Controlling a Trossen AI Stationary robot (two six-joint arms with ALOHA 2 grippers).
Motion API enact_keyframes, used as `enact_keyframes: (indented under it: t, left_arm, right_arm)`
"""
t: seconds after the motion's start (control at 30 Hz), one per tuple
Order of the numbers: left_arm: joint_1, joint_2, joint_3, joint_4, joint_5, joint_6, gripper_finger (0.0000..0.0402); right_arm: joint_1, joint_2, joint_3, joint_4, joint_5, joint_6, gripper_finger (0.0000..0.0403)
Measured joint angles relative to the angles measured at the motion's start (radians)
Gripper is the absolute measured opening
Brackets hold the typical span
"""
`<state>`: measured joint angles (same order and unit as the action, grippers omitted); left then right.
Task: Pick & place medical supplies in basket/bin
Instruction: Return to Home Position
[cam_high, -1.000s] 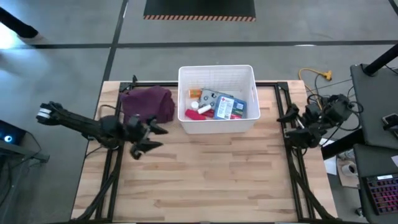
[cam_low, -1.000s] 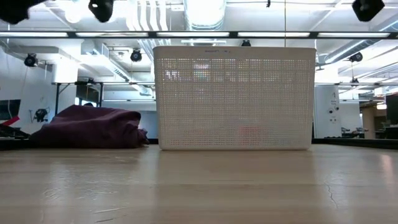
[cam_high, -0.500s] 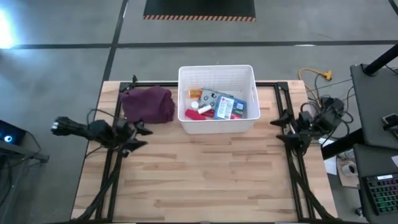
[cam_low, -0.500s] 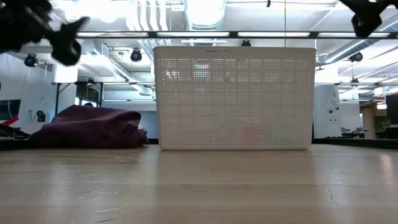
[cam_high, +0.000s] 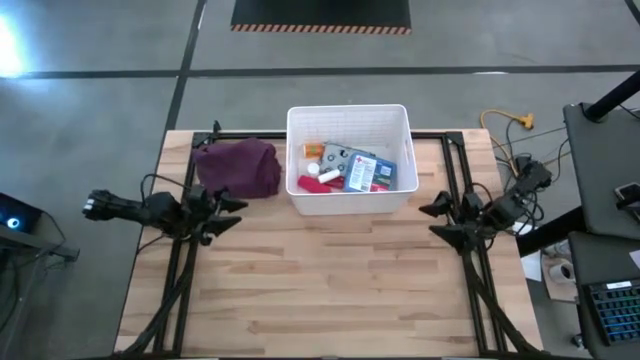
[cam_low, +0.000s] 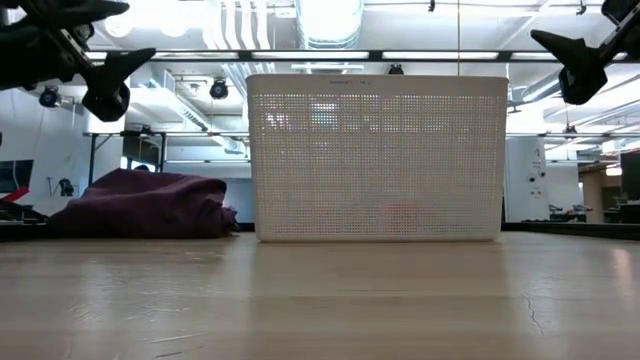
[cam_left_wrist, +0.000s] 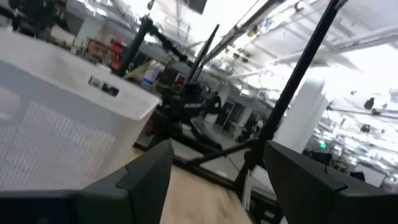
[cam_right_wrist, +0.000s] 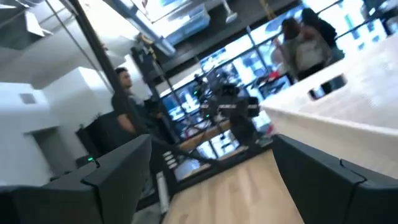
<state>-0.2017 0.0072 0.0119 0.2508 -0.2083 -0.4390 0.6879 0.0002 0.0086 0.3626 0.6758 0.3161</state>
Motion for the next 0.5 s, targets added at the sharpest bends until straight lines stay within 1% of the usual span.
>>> enact_keyframes:
  t: [0.13, 0.2, 0.5]
  left_arm:
    - [0.002, -0.004, -0.002, 0.042, -0.002, 0.057, 0.0238]
    - [0.008, -0.004, -0.002, 0.036, -0.002, 0.072, 0.0238]
    - [0.015, 0.018, -0.001, -0.093, -0.006, 0.075, 0.0238]
  right_arm:
    - [-0.037, 0.000, 0.001, 0.031, -0.001, -0.068, 0.0327]
    - [-0.055, 0.000, 0.001, 0.022, -0.004, -0.096, 0.0327]
    - [-0.071, 0.000, 0.001, -0.201, 0.000, -0.093, 0.0327]
